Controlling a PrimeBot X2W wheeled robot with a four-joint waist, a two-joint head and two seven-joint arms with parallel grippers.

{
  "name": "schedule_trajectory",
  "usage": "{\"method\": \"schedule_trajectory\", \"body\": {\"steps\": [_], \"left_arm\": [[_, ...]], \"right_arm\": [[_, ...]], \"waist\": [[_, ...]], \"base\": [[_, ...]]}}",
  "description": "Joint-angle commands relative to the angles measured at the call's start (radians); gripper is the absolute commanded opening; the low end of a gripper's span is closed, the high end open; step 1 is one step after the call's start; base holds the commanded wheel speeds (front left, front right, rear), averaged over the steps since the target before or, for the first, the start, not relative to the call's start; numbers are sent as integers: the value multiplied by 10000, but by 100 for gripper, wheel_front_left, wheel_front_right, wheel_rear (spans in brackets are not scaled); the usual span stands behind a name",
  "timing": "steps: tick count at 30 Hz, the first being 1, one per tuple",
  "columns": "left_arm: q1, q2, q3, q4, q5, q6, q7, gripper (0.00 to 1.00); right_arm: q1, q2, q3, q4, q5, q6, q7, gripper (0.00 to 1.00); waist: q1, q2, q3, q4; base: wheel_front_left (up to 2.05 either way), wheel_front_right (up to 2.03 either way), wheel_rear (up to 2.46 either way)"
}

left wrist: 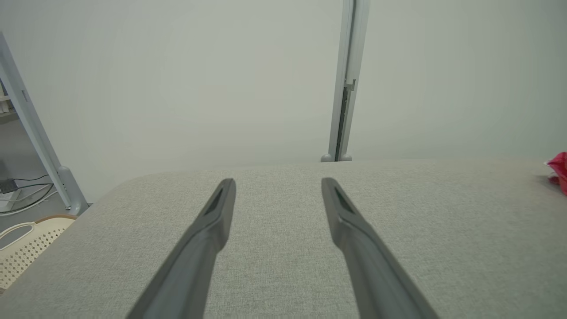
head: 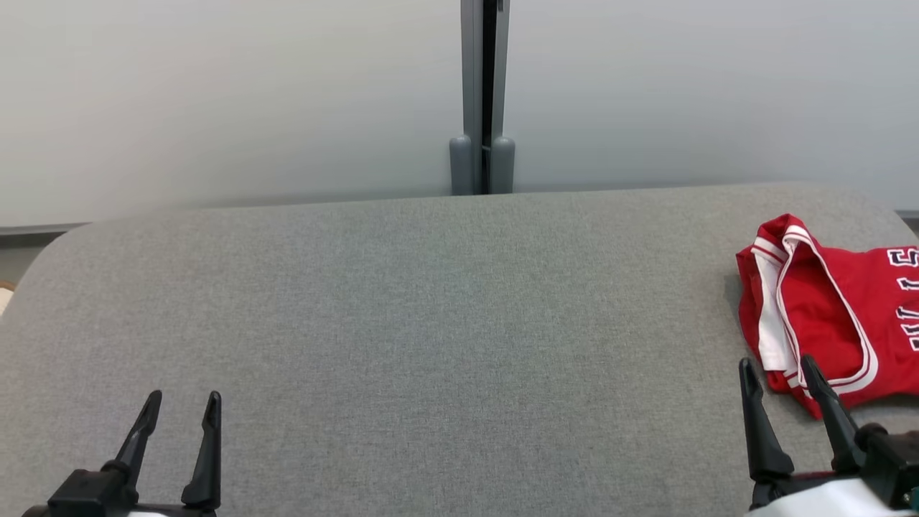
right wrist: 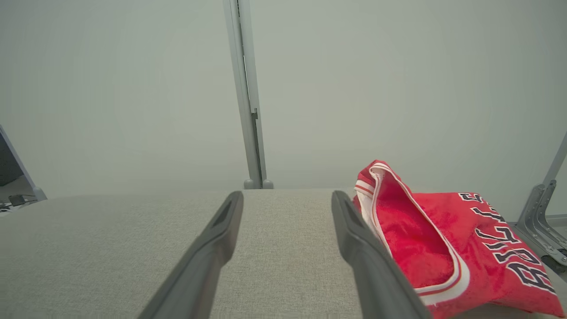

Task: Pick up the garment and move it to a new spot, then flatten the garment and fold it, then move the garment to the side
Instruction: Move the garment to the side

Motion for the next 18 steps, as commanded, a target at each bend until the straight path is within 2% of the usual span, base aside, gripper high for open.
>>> {"method": "schedule_trajectory", "body": {"steps": [1,18], "left_arm": [[115,39,-35,19,90,44,38,100],[505,225,-216,-121,83,253,473,100]], "right_arm": [[193,-27,-24,75,125,-20,26,100],[508,-26,22,340,306,-21,-112,100]], "waist": [[0,-1,-197,48],[0,-1,-463,-70]], "base": [[0,0,0],[0,0,0]]}}
